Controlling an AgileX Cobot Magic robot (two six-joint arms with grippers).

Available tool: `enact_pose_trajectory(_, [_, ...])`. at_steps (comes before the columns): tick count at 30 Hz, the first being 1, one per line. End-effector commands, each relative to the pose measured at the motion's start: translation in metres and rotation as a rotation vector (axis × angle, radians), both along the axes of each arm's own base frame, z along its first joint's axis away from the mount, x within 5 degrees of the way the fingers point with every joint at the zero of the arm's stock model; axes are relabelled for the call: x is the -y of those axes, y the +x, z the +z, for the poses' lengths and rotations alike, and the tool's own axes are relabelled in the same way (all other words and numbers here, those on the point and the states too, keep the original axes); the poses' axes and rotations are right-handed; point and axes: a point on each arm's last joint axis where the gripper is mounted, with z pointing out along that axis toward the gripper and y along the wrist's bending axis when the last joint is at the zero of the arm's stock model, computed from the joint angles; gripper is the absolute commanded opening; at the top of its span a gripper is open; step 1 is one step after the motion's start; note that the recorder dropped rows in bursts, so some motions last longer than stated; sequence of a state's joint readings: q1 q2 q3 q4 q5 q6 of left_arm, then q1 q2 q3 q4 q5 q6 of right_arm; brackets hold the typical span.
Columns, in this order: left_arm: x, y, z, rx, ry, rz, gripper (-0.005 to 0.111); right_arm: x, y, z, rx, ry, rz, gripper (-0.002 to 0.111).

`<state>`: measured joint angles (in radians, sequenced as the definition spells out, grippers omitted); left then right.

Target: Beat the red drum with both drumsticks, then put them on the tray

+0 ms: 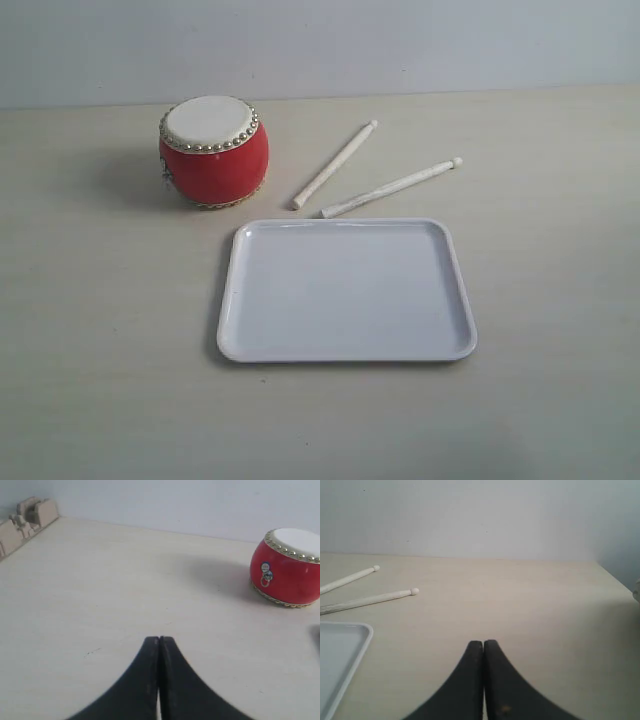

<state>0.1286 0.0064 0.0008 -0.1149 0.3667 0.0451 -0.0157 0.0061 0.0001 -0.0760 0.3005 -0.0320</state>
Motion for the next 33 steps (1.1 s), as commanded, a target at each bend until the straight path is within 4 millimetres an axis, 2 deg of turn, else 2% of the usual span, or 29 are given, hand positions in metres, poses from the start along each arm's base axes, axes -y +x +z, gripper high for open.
enact_pose_trajectory(1, [0.000, 0.000, 0.002, 0.017, 0.018, 0.002, 0.000, 0.000, 0.000, 0.002, 0.022, -0.001, -0.003, 0.000])
enact_pose_trajectory(5, [-0.001, 0.001, 0.008, 0.093, 0.042, 0.006, 0.000, 0.000, 0.000, 0.002, 0.022, -0.001, -0.003, 0.000])
enact_pose_trajectory(14, [-0.006, 0.001, 0.044, 0.489, 0.017, 0.069, 0.000, 0.000, 0.000, 0.002, 0.022, -0.001, -0.003, 0.000])
enact_pose_trajectory(19, [-0.008, -0.002, 0.052, 0.620, -0.361, 0.091, 0.000, 0.000, 0.000, 0.002, 0.022, -0.001, -0.003, 0.000])
enact_pose_trajectory(22, [-0.009, -0.003, 0.056, 0.682, -0.515, 0.086, 0.000, 0.000, 0.000, 0.002, 0.022, -0.001, -0.003, 0.000])
enact_pose_trajectory(28, [-0.012, -0.011, 0.071, 0.876, -0.561, 0.063, 0.000, 0.000, 0.000, 0.002, 0.022, -0.001, -0.003, 0.000])
enact_pose_trajectory(33, [-0.011, -0.020, 0.089, 1.028, -0.510, 0.023, 0.000, 0.000, 0.000, 0.002, 0.022, -0.001, -0.003, 0.000])
